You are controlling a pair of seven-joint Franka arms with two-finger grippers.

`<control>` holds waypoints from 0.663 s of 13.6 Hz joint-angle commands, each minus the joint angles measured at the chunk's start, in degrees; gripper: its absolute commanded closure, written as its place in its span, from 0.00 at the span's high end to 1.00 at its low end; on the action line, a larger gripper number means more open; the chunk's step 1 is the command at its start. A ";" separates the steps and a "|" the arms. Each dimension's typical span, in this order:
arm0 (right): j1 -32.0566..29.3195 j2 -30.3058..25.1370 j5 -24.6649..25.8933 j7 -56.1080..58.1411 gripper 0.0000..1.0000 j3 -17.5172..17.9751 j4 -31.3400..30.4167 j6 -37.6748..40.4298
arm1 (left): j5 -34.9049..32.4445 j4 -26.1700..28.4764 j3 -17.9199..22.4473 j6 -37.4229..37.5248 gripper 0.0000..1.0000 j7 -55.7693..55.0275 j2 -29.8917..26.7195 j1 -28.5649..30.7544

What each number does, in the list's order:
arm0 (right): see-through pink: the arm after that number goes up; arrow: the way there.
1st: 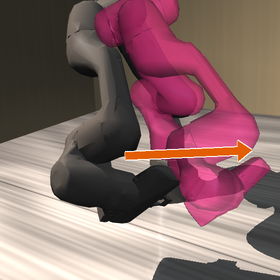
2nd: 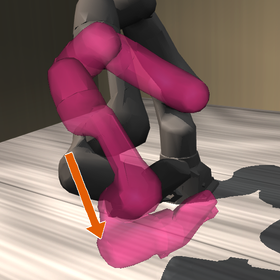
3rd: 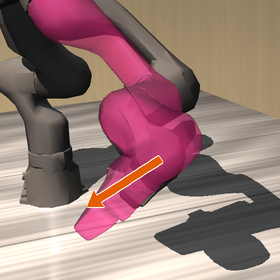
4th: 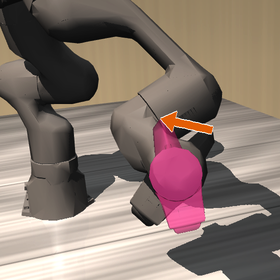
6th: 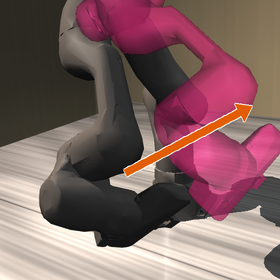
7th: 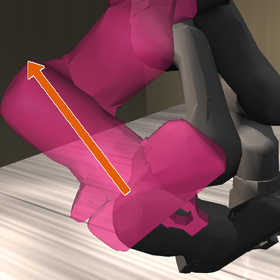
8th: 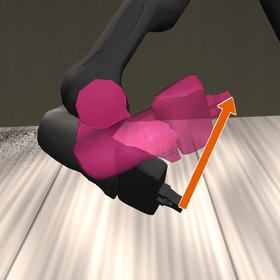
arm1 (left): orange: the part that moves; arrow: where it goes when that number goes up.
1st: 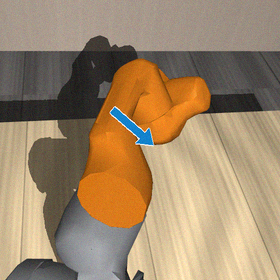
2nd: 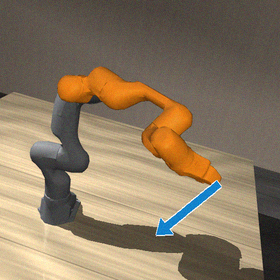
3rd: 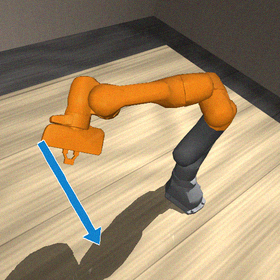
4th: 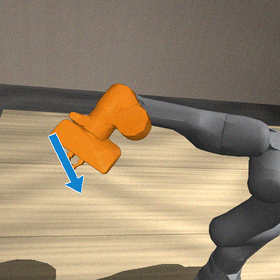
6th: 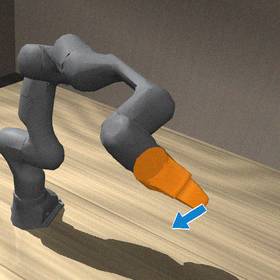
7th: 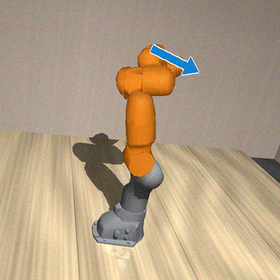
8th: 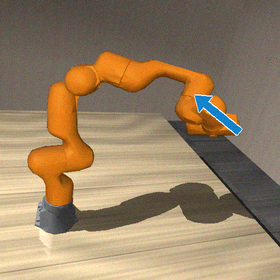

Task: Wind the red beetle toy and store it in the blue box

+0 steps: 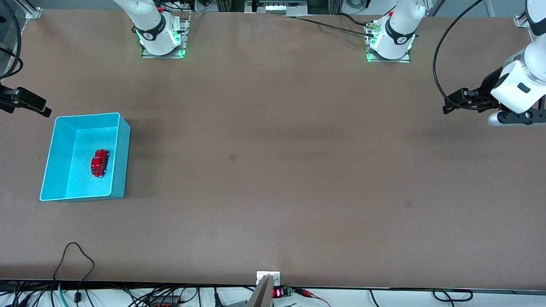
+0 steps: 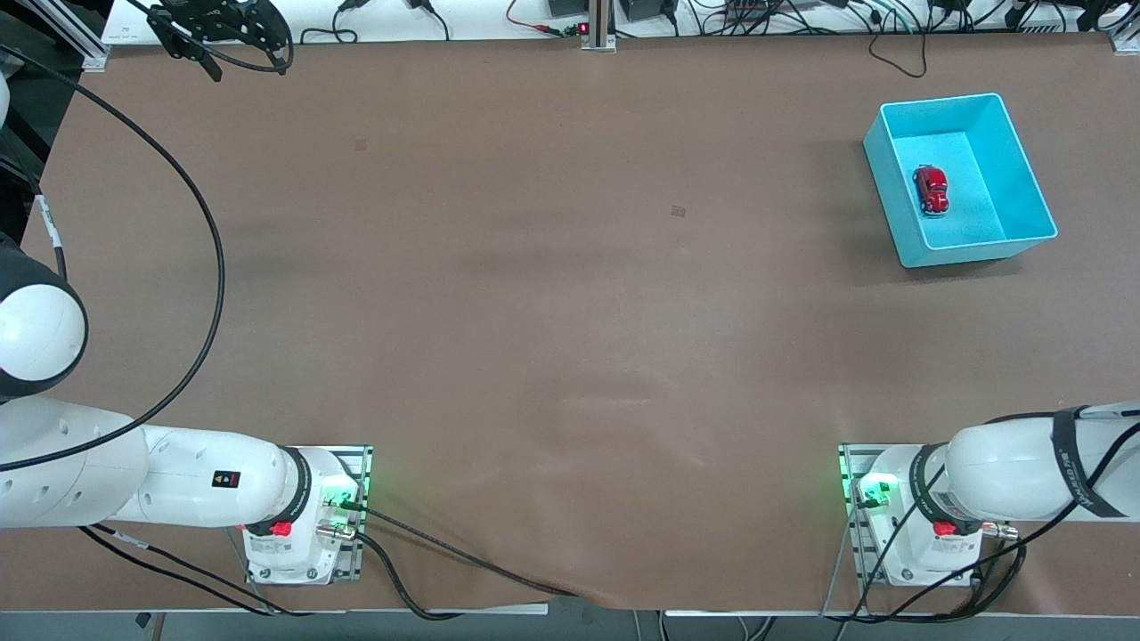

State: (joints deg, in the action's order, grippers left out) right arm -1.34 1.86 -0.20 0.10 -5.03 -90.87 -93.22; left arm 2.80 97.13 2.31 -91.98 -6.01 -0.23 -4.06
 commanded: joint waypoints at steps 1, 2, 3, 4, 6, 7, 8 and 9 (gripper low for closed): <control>-1.21 -1.86 0.64 3.05 1.00 0.99 -1.50 0.59 | 0.10 -1.15 0.68 1.19 1.00 1.09 -0.03 -0.60; -1.04 -2.21 0.64 2.63 1.00 0.99 -2.20 0.24 | 0.02 -1.15 0.68 1.19 1.00 1.18 -0.03 -0.69; -0.95 -2.56 0.64 2.10 1.00 0.99 -2.38 0.32 | 0.02 -1.15 0.68 1.19 1.00 1.18 -0.03 -0.60; -0.95 -3.35 0.64 2.01 1.00 1.08 -2.90 0.58 | 0.10 -1.15 0.68 1.19 1.00 1.18 -0.03 -0.60; -0.86 -5.11 0.64 2.01 1.00 1.08 -4.66 0.59 | 0.10 -1.15 0.68 1.19 1.00 1.18 -0.03 -0.60; -0.77 -5.20 0.64 2.01 1.00 1.16 -5.01 0.67 | 0.02 -1.15 0.68 1.19 1.00 1.18 -0.03 -0.60; -0.86 -5.20 0.64 2.10 1.00 1.16 -5.02 0.76 | 0.02 -1.15 0.68 1.19 1.00 1.18 -0.03 -0.60; -0.77 -5.20 0.64 2.18 1.00 1.16 -5.02 1.02 | 0.10 -1.15 0.68 1.19 1.00 1.18 -0.03 -0.60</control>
State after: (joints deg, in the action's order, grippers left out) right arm -1.45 -1.70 -0.15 1.57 -4.70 -94.16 -92.57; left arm 2.80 97.12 2.31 -91.98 -6.01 -0.23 -4.05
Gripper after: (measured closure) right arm 0.000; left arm 0.000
